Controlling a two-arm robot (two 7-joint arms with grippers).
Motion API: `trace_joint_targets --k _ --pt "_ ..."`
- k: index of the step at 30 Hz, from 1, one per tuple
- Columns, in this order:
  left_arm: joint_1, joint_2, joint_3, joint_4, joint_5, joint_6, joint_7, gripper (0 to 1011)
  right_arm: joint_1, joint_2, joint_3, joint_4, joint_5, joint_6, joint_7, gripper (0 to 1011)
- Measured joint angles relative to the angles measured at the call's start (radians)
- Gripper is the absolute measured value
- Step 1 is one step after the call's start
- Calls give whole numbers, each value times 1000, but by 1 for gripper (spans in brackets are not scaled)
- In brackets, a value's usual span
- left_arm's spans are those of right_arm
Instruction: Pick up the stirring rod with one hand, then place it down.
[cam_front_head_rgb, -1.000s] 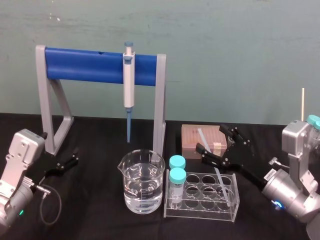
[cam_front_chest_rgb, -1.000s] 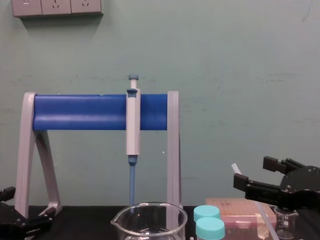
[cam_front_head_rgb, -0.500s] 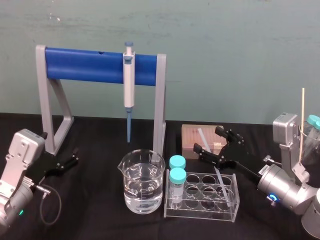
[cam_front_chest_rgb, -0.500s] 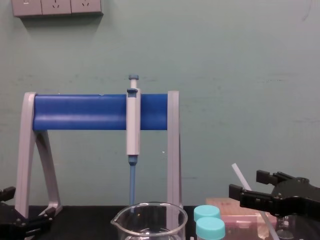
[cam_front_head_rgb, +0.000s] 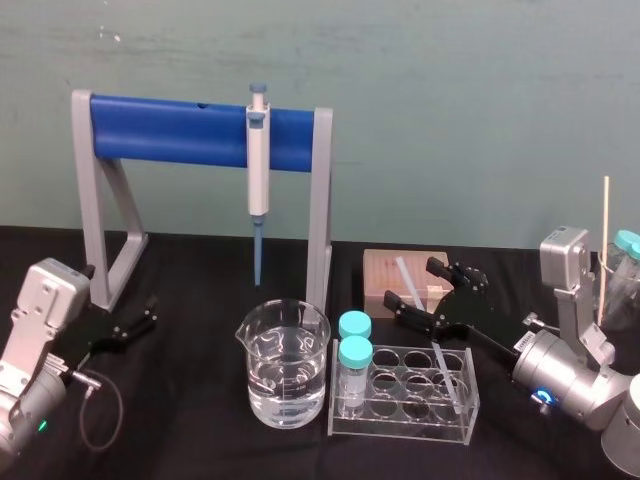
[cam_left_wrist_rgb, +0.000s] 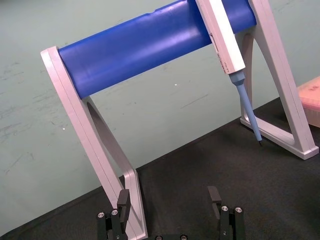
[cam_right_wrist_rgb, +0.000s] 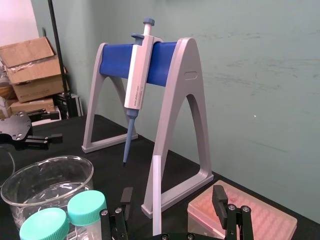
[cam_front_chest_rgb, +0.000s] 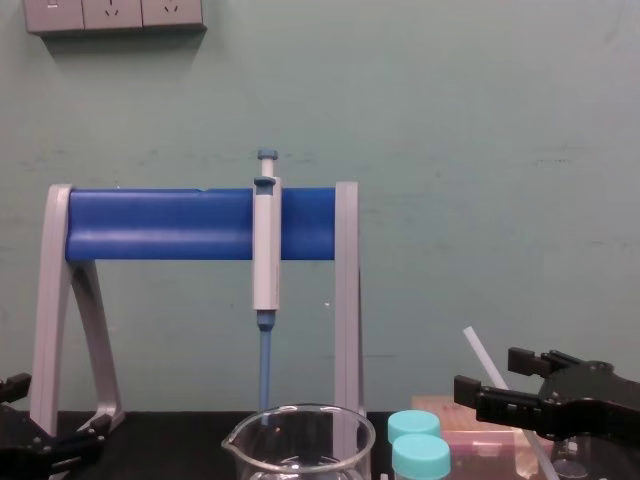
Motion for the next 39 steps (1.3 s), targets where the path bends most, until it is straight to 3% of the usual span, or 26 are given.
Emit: trace_joint_targets --k 15,25,39 --pt "0 0 0 0 0 0 0 1000 0 1 -2 -1 2 0 -1 984" --pt "0 0 0 0 0 0 0 1000 0 2 -2 -1 3 0 -1 724" --pt "0 0 0 0 0 0 0 1000 0 2 -2 -1 4 0 -1 260"
